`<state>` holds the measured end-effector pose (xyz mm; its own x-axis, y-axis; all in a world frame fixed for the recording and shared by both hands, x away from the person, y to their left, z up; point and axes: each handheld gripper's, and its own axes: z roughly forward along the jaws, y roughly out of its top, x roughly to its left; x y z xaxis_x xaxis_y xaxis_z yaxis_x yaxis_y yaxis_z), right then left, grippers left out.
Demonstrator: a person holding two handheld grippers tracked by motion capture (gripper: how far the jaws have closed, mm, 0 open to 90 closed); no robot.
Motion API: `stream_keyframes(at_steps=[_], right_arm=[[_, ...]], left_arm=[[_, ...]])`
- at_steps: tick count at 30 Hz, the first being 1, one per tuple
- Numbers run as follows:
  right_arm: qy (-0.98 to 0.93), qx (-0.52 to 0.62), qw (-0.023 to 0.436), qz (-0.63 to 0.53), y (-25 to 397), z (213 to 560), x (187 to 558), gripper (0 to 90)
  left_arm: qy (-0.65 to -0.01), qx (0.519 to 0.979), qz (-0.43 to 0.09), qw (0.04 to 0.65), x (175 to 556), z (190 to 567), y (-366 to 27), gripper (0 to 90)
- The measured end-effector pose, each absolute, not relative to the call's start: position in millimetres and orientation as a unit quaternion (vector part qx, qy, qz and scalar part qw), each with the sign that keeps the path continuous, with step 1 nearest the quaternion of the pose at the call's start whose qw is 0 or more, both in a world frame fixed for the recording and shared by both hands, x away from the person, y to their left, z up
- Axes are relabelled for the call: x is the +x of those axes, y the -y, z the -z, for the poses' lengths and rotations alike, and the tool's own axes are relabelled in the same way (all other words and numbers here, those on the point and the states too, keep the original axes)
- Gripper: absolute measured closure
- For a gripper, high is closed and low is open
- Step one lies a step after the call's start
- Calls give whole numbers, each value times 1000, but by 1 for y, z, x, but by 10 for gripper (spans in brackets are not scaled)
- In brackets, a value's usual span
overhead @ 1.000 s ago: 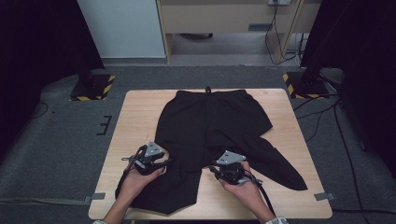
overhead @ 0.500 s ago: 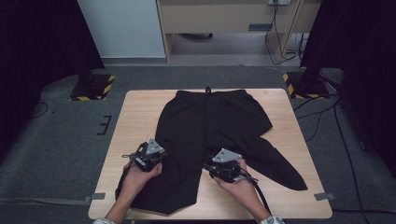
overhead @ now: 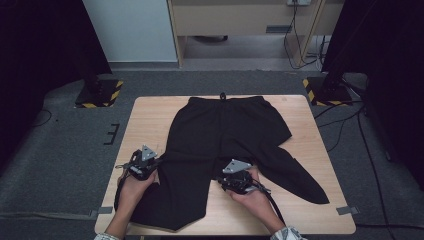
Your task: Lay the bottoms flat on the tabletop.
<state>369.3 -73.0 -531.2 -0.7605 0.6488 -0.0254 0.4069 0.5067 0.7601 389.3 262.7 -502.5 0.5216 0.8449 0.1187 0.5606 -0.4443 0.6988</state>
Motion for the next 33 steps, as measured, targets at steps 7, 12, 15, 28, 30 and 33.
stream_keyframes(at_steps=[7,12,15,28,30,33], right_arm=[[-858,301,170,-381,73,533,372,875],[-848,318,154,-396,85,528,376,888],[-835,336,150,-410,105,519,382,889],[-829,361,166,-393,122,515,406,872],[-828,359,163,-399,121,513,402,779],[-817,356,168,-422,122,505,391,642]], left_arm=[[-429,816,-232,310,389,502,-261,866],[-442,811,-231,305,391,502,-266,879],[-453,805,-238,301,393,503,-271,884],[-439,818,-214,304,395,510,-264,856],[-434,822,-214,299,392,513,-263,796],[-428,825,-219,299,387,517,-265,681]])
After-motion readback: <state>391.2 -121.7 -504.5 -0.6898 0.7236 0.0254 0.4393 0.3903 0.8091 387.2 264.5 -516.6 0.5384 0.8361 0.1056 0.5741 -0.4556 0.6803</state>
